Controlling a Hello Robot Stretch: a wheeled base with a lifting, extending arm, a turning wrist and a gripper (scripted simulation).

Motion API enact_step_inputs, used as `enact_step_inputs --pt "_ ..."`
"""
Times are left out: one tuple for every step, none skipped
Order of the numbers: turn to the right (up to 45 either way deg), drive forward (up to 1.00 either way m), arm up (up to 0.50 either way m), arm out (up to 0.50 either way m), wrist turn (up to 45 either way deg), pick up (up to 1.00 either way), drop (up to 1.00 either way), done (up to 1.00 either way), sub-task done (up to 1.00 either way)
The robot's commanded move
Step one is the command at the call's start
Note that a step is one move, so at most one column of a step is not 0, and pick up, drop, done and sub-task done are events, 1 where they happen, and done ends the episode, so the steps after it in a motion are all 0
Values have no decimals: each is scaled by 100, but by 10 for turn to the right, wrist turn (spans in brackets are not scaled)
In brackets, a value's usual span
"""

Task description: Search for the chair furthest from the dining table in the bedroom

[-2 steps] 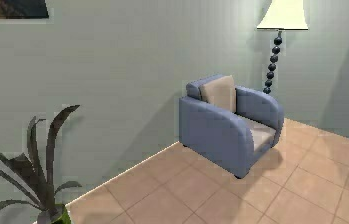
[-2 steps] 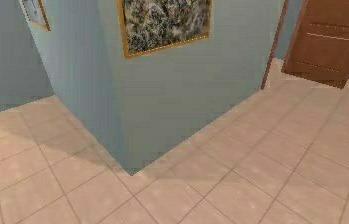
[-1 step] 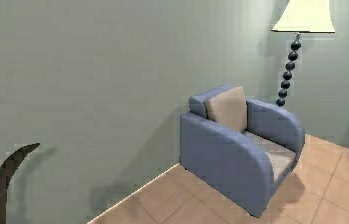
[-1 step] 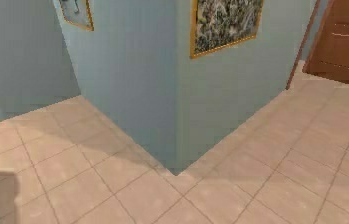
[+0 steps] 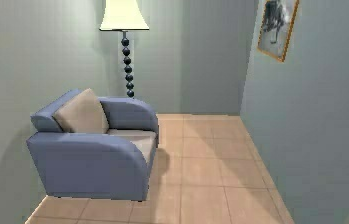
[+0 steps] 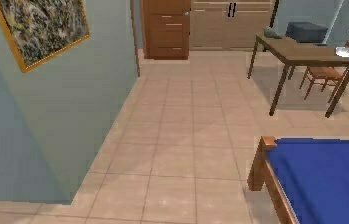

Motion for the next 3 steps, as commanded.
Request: enact_step_inputs --pt "0 50 0 0 0 0 0 0 0" --pt "450 0 0 0 0 0 0 0 0" --pt "60 0 0 0 0 0 0 0 0"
